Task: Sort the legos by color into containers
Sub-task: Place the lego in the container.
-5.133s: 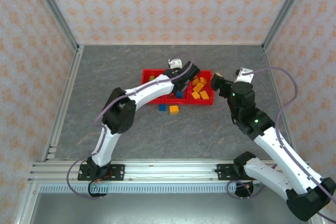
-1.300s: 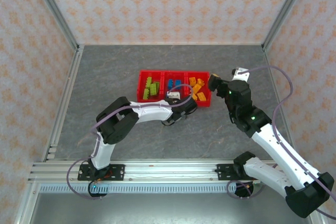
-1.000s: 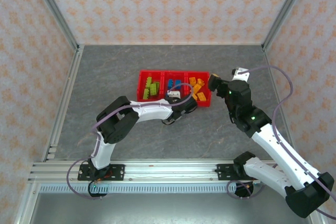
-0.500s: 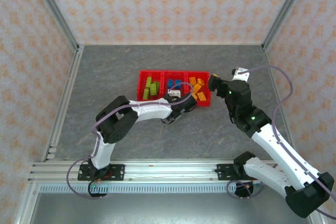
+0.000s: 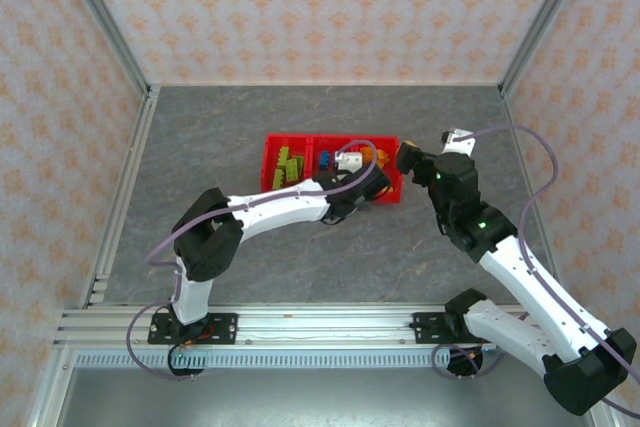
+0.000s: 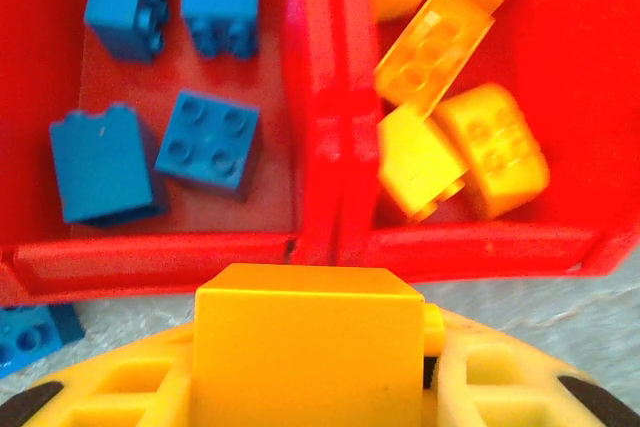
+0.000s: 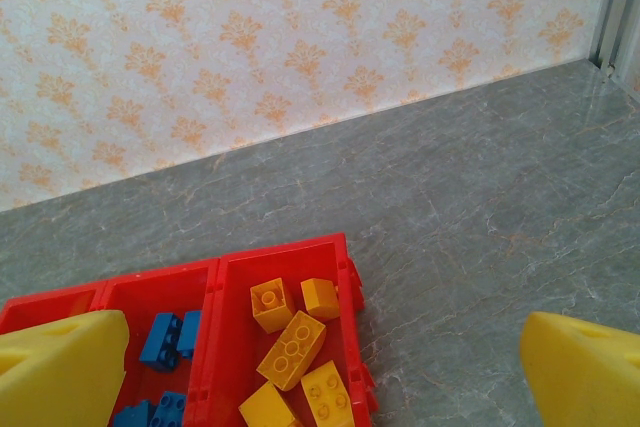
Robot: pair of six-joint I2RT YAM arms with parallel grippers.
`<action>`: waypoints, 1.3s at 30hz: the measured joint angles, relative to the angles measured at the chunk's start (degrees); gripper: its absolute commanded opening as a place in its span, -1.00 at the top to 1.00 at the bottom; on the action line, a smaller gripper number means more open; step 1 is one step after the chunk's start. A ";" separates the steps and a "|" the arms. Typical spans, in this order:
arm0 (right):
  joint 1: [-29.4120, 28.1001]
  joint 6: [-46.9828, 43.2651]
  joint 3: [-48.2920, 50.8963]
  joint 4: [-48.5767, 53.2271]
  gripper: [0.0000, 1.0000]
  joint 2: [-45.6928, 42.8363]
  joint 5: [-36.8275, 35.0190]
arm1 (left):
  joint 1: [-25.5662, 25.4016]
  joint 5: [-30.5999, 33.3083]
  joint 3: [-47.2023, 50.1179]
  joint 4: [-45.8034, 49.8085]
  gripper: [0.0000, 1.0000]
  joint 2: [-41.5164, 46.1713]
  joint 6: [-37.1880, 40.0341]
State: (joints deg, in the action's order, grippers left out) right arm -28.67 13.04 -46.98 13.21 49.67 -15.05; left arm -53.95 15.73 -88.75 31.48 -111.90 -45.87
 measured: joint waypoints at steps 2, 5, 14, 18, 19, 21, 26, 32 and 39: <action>0.00 0.00 0.00 -0.02 -0.99 -0.02 -0.37 | 0.00 0.37 -5.25 1.11 0.42 -1.81 1.07; 0.87 -0.24 0.00 0.57 -0.99 -0.20 -2.25 | 0.11 1.20 -13.42 2.38 0.41 -5.88 2.82; 1.53 -0.76 0.00 2.62 -0.99 -1.75 -5.55 | 4.22 0.07 -29.97 4.63 0.38 -18.97 7.28; 0.85 -1.29 0.00 2.62 -0.99 -1.90 -5.07 | 5.31 -1.84 -31.63 4.96 0.29 -22.45 8.50; 0.59 -1.29 0.00 2.58 -0.99 -2.16 -5.09 | 5.44 -2.29 -31.63 5.05 0.27 -22.97 8.72; 0.46 -1.29 0.00 2.56 -0.99 -2.82 -5.22 | 5.64 -2.95 -31.76 4.90 0.23 -23.23 9.33; 0.46 -1.31 0.00 1.92 -0.99 -6.36 -7.52 | 5.75 -5.77 -32.11 4.57 0.13 -23.30 9.81; 0.48 -1.60 0.00 0.44 -0.99 -10.80 -9.29 | 6.01 -8.26 -32.39 3.32 -0.07 -24.39 9.97; 0.48 -1.77 0.00 -0.07 -0.99 -12.02 -9.46 | 6.01 -9.86 -33.29 1.86 -0.39 -25.40 10.25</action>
State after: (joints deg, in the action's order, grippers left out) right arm -28.18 11.27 -46.98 13.15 37.65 -24.51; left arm -47.94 5.87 -122.04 33.34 -137.29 -35.62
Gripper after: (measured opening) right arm 0.995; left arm 0.653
